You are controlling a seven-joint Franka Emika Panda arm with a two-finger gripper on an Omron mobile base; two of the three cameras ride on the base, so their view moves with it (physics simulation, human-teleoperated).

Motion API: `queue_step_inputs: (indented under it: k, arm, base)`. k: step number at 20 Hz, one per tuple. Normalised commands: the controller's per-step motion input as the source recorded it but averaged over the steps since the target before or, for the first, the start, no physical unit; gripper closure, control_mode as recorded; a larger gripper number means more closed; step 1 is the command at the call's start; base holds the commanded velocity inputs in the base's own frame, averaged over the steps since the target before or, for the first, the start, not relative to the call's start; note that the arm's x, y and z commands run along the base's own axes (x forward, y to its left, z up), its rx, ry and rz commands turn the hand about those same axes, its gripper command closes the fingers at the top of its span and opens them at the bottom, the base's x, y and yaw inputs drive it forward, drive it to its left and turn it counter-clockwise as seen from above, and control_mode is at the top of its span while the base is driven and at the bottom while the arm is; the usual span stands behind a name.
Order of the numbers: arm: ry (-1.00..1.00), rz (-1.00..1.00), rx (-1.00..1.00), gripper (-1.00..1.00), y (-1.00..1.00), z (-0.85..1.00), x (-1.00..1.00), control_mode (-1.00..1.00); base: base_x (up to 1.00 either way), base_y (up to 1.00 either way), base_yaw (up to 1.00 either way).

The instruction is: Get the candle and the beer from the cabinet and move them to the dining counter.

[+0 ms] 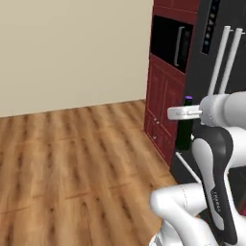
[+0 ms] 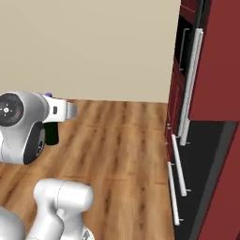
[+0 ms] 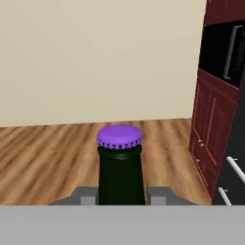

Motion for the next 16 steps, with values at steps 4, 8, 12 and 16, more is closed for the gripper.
queue_step_inputs:
  k: [4, 8, 12, 16]
  arm:
    - [0.00, 0.00, 0.00, 1.00, 0.00, 0.00, 0.00, 1.00]
    - [0.00, 0.00, 0.00, 1.00, 0.00, 0.00, 0.00, 1.00]
    - [0.00, 0.00, 0.00, 1.00, 0.00, 0.00, 0.00, 1.00]
    - [0.00, 0.00, 0.00, 1.00, 0.00, 0.00, 0.00, 1.00]
  base:
    - [1.00, 0.17, 0.19]
    - [1.00, 0.37, 0.17]
    - [1.00, 0.54, 0.19]
    - [1.00, 0.79, 0.24]
